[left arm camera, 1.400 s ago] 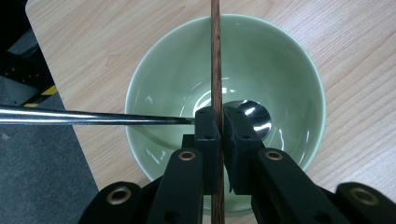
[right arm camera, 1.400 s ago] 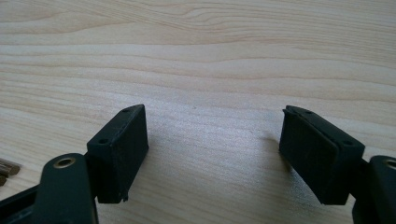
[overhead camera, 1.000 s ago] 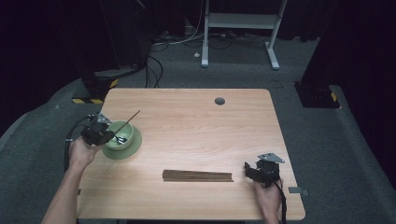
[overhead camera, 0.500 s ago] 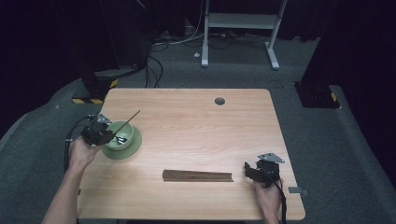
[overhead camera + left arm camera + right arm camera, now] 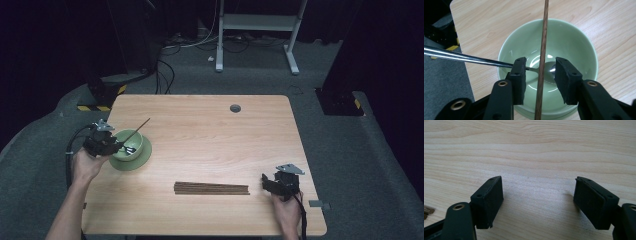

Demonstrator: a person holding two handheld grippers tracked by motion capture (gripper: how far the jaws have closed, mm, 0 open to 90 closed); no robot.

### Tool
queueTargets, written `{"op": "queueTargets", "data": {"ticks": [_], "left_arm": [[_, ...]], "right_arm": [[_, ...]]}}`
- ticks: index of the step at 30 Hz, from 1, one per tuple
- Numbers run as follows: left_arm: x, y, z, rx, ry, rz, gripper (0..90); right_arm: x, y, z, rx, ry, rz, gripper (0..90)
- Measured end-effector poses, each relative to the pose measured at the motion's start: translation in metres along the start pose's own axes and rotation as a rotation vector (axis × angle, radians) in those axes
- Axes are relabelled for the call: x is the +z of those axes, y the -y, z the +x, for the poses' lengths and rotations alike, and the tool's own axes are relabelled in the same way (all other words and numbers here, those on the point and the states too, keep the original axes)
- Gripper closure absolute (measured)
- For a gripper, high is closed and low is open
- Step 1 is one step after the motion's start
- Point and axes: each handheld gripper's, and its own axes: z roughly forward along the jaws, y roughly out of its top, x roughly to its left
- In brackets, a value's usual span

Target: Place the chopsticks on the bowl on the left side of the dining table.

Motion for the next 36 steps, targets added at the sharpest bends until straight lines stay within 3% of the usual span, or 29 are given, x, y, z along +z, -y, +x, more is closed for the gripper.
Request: {"op": "queueTargets", "data": {"ticks": [8, 11, 17, 22, 30, 36], "left_arm": [[-0.008, -0.002, -0.006, -0.046, 0.006, -0.053, 53.3], [-0.011, -0.002, -0.010, -0.097, 0.031, -0.072, 50.8], [-0.014, -0.001, -0.018, -0.142, 0.046, -0.108, 47.6], [-0.020, 0.000, -0.027, -0.178, 0.087, -0.139, 46.2], [-0.026, -0.001, -0.038, -0.179, 0.123, -0.167, 45.5], [-0.029, -0.001, -0.044, -0.211, 0.143, -0.189, 45.2]], "right_arm": [[0.000, 0.000, 0.000, 0.000, 0.000, 0.000, 23.2], [0.000, 0.000, 0.000, -0.001, 0.000, -0.001, 23.2], [0.000, 0.000, 0.000, 0.000, 0.000, 0.000, 23.2], [0.000, 0.000, 0.000, 0.000, 0.000, -0.001, 23.2], [0.000, 0.000, 0.000, 0.000, 0.000, 0.000, 23.2], [0.000, 0.000, 0.000, -0.001, 0.000, 0.000, 23.2]]}}
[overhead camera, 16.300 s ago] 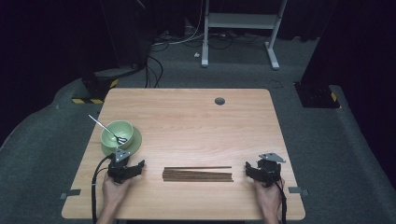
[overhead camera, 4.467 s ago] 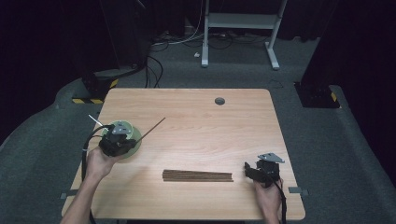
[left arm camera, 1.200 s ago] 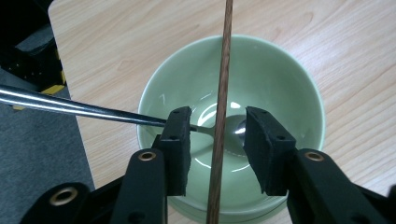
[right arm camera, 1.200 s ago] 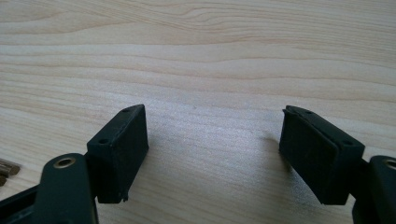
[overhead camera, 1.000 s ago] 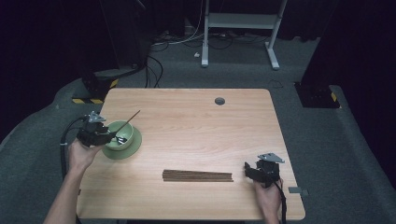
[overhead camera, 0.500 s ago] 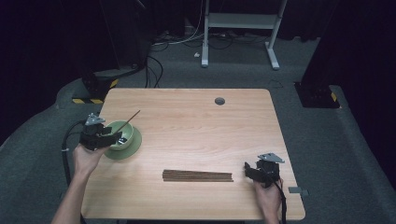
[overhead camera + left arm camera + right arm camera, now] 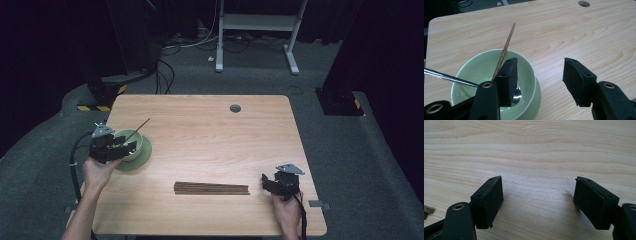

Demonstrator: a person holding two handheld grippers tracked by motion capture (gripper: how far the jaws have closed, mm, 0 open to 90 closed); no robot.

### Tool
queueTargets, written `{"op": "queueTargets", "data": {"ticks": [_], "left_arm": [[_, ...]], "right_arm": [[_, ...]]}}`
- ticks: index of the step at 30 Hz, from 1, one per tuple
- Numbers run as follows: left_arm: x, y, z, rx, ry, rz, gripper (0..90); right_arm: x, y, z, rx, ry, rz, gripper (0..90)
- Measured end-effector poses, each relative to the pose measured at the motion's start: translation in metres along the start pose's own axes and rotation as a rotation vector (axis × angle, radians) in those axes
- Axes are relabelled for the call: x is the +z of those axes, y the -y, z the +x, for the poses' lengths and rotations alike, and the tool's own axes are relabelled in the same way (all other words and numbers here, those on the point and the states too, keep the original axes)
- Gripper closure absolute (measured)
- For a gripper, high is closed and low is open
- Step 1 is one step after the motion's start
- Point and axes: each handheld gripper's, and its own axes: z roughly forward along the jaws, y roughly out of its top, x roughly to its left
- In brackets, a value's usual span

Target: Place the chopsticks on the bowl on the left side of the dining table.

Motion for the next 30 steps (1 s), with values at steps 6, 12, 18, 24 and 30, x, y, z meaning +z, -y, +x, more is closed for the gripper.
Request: {"op": "queueTargets", "data": {"ticks": [6, 12, 18, 24, 30], "left_arm": [[-0.003, 0.003, -0.004, -0.017, 0.015, -0.017, 44.3], [-0.006, 0.006, -0.008, -0.042, 0.028, -0.046, 42.7], [-0.007, 0.010, -0.013, -0.067, 0.051, -0.064, 42.2], [-0.008, 0.014, -0.019, -0.084, 0.074, -0.078, 41.3], [-0.008, 0.016, -0.023, -0.117, 0.099, -0.088, 40.8]], "right_arm": [[0.000, 0.000, 0.000, 0.001, 0.000, 0.001, 23.2], [0.000, 0.000, 0.000, 0.001, 0.000, 0.000, 23.2], [0.000, 0.000, 0.000, 0.001, 0.000, 0.001, 23.2], [0.000, 0.000, 0.000, 0.000, 0.000, 0.000, 23.2], [0.000, 0.000, 0.000, 0.001, 0.000, 0.001, 23.2]]}}
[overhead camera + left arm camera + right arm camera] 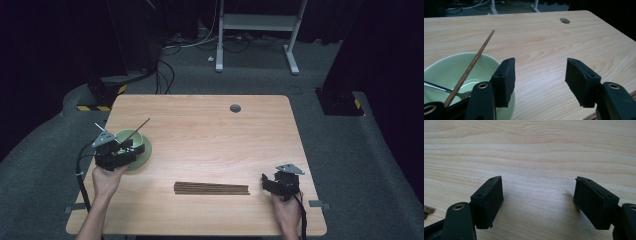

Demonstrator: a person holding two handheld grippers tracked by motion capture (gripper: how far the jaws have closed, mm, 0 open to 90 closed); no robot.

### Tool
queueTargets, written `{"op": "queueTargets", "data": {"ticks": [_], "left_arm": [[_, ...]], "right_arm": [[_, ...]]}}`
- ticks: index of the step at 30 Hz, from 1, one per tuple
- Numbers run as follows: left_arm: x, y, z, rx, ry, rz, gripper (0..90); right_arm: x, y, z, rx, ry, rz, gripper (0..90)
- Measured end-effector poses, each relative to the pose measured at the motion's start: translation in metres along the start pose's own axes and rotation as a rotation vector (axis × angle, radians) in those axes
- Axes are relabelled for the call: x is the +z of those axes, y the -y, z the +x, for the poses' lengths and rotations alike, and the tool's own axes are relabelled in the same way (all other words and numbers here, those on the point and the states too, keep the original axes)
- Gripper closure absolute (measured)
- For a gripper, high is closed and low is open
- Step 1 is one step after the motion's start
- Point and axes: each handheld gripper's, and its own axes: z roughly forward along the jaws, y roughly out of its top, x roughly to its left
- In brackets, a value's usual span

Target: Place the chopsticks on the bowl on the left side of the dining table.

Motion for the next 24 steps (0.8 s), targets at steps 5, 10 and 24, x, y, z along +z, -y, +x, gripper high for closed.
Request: {"op": "queueTargets", "data": {"ticks": [5, 10, 24], "left_arm": [[0.000, 0.004, -0.005, -0.003, 0.031, 0.007, 40.2], [0.000, 0.008, -0.011, 0.003, 0.043, -0.002, 40.1], [0.002, 0.017, -0.025, 0.018, 0.107, 0.003, 38.8]], "right_arm": [[0.000, 0.000, 0.000, 0.000, 0.000, 0.000, 23.2], [0.000, 0.000, 0.000, -0.001, 0.000, -0.001, 23.2], [0.000, 0.000, 0.000, 0.000, 0.000, 0.000, 23.2]]}}
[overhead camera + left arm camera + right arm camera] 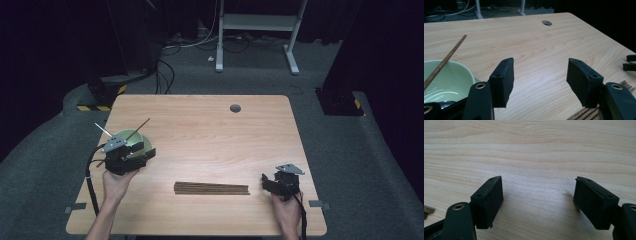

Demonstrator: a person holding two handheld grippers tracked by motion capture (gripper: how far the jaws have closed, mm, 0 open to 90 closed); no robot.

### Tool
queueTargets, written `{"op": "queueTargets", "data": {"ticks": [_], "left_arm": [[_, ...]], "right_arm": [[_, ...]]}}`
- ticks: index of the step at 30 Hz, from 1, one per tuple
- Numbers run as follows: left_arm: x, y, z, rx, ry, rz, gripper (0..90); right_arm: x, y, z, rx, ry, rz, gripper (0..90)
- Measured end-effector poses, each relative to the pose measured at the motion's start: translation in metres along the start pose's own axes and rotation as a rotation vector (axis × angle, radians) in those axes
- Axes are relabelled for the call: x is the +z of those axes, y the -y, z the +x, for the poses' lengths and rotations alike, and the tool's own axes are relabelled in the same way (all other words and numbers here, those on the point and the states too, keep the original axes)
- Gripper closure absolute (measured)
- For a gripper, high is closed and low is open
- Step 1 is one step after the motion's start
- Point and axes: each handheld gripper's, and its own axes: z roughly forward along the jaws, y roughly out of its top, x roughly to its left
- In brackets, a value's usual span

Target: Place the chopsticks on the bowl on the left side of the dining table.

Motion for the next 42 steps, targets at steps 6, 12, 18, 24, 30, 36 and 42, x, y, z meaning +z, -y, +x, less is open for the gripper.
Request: {"op": "queueTargets", "data": {"ticks": [6, 12, 18, 24, 30, 36, 42], "left_arm": [[0.002, 0.004, -0.004, 0.007, 0.021, 0.017, 38.6], [0.005, 0.008, -0.008, 0.019, 0.047, 0.046, 39.0], [0.007, 0.011, -0.010, 0.011, 0.059, 0.049, 38.7], [0.008, 0.015, -0.012, 0.019, 0.071, 0.061, 38.4], [0.009, 0.016, -0.015, 0.022, 0.087, 0.074, 38.0], [0.011, 0.020, -0.019, 0.036, 0.099, 0.089, 37.0], [0.013, 0.022, -0.023, 0.046, 0.104, 0.100, 34.4]], "right_arm": [[0.000, 0.000, 0.000, 0.000, 0.000, 0.000, 23.2], [0.000, 0.000, 0.000, 0.000, 0.000, 0.000, 23.2], [0.000, 0.000, 0.000, -0.001, 0.000, -0.001, 23.2], [0.000, 0.000, 0.000, 0.000, 0.000, 0.000, 23.2], [0.000, 0.000, 0.000, 0.000, 0.000, 0.000, 23.2], [0.000, 0.000, 0.000, 0.000, 0.000, 0.000, 23.3], [0.000, 0.000, 0.000, 0.000, 0.000, 0.000, 23.3]]}}
